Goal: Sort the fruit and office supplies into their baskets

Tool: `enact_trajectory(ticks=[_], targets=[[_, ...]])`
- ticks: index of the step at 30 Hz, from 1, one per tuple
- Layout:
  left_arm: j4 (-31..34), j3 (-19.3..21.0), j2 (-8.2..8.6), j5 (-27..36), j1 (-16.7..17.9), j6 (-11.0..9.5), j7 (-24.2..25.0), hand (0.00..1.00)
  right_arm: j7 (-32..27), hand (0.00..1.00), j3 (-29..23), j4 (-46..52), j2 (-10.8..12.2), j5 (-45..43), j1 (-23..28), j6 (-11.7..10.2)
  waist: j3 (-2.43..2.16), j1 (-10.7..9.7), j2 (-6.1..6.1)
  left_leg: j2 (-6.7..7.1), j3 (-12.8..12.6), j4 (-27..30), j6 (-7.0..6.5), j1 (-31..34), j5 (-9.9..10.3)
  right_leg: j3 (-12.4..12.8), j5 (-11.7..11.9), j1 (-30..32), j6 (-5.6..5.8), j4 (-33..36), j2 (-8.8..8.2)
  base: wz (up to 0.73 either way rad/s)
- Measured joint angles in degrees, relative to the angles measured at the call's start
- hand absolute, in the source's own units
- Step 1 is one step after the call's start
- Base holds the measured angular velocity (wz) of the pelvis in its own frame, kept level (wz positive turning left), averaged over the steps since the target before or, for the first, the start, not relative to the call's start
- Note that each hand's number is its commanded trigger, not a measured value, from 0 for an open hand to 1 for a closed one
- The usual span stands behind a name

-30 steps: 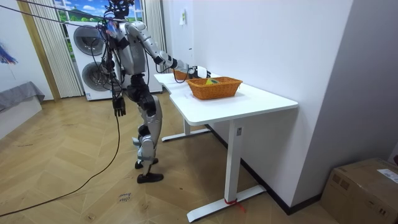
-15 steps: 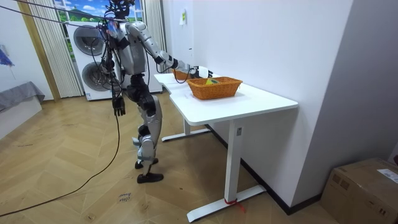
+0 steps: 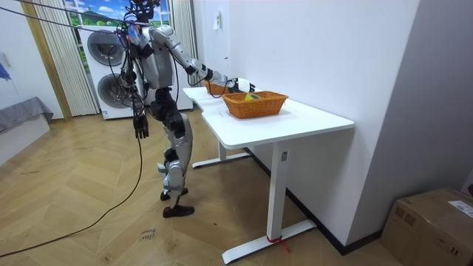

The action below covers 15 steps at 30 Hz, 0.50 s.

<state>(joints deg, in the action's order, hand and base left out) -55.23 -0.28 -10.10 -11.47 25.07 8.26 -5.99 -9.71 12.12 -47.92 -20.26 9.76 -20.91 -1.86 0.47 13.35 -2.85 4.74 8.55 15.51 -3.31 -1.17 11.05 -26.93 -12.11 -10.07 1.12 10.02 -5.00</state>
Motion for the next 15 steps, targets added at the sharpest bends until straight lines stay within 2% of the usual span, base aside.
enact_trajectory(ticks=[9,15], targets=[[0.2,0.1,-0.2,-0.4,-0.2,0.0,1.7,0.0,0.7,0.0,0.0,-1.2,-0.6,-6.6,-0.4,0.0,0.06,1.5,-0.79,-0.04,0.1,0.5,0.02,1.0,0.0,-0.1,-0.3,1.1,-0.17,0.8,-0.09,0.01],[0.3,0.1,-0.92,-0.4,-0.7,-0.4,2.0,0.0,1.8,0.0,0.1,-1.2,-0.7,-8.4,-0.4,0.0,0.07,1.5,-0.79,-0.07,0.2,1.1,0.05,1.6,0.0,-0.1,-0.3,1.2,-0.22,0.8,0.01,0.01]])
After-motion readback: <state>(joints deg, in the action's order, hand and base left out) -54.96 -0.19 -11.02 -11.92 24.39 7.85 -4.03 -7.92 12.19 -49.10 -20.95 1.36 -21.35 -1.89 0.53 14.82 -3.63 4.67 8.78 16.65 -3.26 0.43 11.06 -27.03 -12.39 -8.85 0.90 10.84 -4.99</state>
